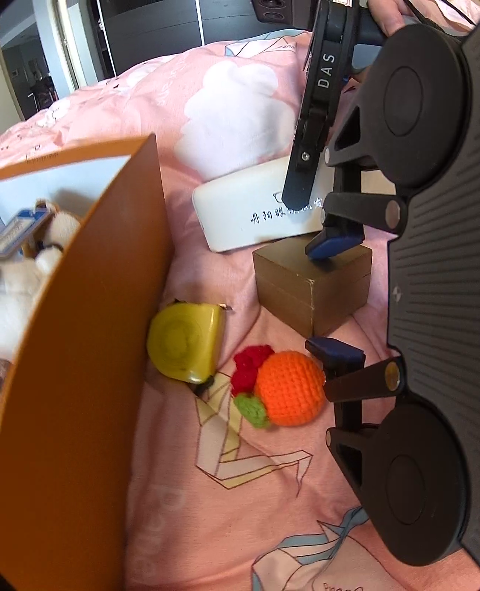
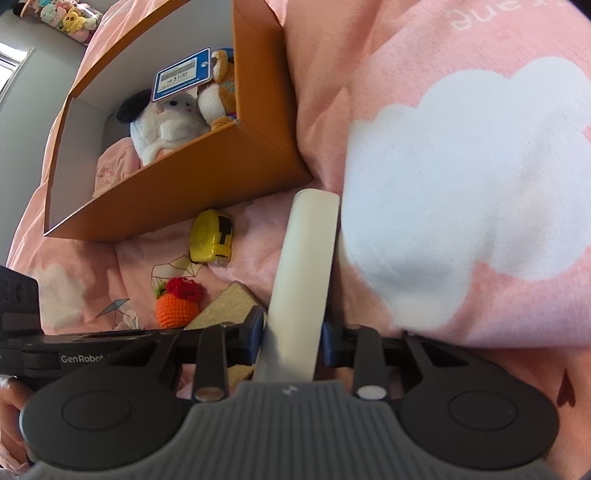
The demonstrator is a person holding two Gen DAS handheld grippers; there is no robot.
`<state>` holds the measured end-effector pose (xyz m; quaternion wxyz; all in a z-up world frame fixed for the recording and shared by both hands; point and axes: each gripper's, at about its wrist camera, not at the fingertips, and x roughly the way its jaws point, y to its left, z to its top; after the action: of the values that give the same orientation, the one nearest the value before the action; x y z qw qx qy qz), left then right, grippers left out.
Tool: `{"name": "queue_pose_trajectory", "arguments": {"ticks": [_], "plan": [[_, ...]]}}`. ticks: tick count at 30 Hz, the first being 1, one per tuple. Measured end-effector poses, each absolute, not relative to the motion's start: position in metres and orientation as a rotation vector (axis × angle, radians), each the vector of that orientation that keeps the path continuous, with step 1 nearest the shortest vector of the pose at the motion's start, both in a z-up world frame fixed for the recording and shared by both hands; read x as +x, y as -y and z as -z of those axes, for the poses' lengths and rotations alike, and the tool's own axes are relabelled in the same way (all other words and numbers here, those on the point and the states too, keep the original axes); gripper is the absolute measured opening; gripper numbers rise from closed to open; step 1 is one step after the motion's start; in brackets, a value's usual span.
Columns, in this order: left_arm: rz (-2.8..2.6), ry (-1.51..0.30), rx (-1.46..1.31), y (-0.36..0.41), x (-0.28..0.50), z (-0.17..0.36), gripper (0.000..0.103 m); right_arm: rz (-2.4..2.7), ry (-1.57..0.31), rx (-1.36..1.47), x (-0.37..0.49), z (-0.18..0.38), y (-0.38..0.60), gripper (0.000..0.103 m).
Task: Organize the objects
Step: 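Grasp the kraft cube box with the left tool while the right tool grasps the white pen case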
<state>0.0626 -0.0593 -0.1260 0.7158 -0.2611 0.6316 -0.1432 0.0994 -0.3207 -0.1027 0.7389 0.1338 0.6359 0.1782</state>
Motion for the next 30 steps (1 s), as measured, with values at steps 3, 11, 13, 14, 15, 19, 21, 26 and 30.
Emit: {"name": "queue_pose_trajectory", "arguments": {"ticks": [3,11,13,14,15,19,21,26,30], "plan": [[0.335,-1.372,-0.621,0.058,0.060,0.125,0.052,-0.413,-1.387,0.294,0.097,0.101,0.321,0.033],[0.330,-1.454,-0.728,0.067,0.060,0.150,0.061,-0.408,-1.388,0.281,0.096,0.104,0.320,0.033],[0.312,-1.440,-0.709,0.069,0.061,0.149,0.065,-0.407,-1.386,0.274,0.095,0.104,0.320,0.033],[0.306,-1.435,-0.707,0.070,0.062,0.150,0.066,-0.408,-1.384,0.271,0.095,0.104,0.320,0.033],[0.303,-1.435,-0.715,0.070,0.062,0.152,0.067,-0.409,-1.382,0.270,0.095,0.104,0.321,0.033],[0.315,-1.445,-0.714,0.077,0.065,0.159,0.068,-0.409,-1.383,0.273,0.095,0.105,0.321,0.033],[0.333,-1.442,-0.702,0.080,0.065,0.158,0.061,-0.408,-1.385,0.277,0.095,0.105,0.322,0.033],[0.323,-1.407,-0.659,0.080,0.063,0.146,0.059,-0.413,-1.397,0.274,0.098,0.104,0.322,0.033],[0.306,-1.377,-0.573,0.081,0.063,0.131,0.058,-0.419,-1.408,0.267,0.101,0.103,0.321,0.035]]}}
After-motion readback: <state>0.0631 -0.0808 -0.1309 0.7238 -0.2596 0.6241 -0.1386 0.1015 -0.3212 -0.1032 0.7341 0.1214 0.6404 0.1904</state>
